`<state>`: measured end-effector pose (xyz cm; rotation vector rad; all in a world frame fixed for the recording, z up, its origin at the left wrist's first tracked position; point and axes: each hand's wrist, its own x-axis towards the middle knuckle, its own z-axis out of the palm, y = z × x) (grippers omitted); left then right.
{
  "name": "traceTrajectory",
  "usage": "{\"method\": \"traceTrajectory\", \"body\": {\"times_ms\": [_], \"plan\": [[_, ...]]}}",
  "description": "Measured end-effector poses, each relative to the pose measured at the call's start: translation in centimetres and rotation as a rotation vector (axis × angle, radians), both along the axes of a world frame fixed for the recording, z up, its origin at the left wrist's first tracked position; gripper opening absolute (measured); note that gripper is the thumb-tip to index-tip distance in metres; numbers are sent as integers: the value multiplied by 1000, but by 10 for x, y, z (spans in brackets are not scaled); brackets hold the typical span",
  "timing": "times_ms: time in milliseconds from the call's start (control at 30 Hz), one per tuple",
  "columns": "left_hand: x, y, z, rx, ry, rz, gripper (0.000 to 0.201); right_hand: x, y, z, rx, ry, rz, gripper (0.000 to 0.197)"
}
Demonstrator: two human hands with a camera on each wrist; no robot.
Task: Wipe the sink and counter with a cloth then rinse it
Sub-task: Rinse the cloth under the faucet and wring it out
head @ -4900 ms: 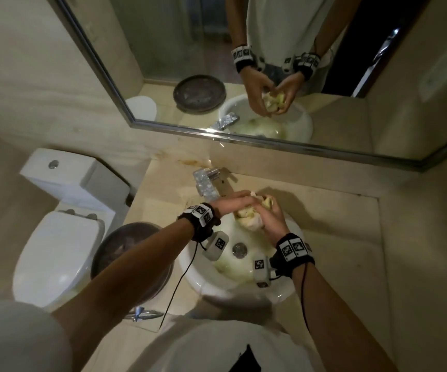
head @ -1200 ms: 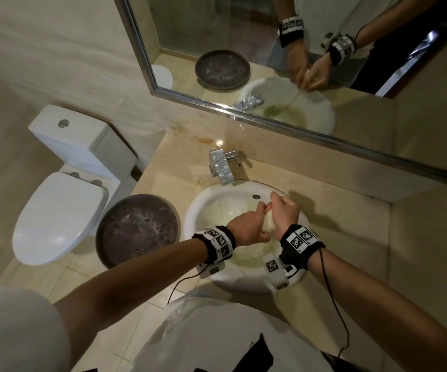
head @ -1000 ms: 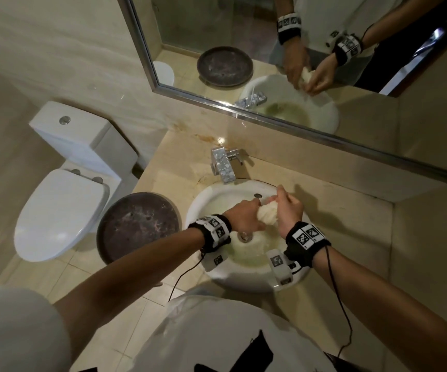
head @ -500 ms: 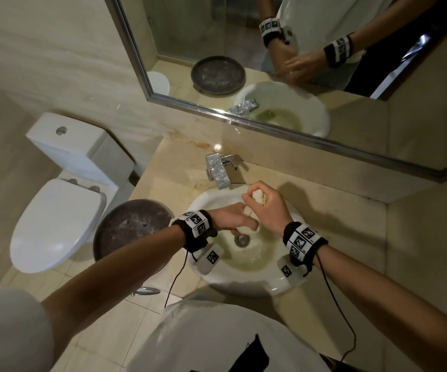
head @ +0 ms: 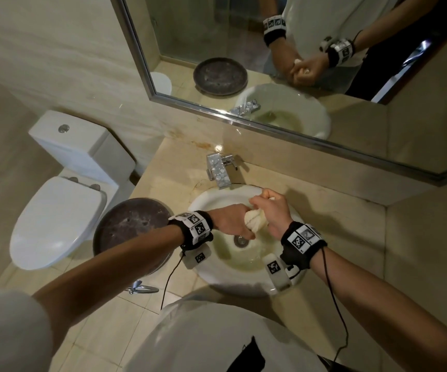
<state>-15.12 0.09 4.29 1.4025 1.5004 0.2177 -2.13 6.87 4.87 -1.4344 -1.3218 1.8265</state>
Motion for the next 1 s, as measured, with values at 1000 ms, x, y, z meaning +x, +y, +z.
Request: {"method": "traceTrajectory", "body": {"times_ms": [1000], "plan": [[2, -18, -10, -378, -799, 195, 50, -4, -3, 18, -142, 251, 25, 53]]}}
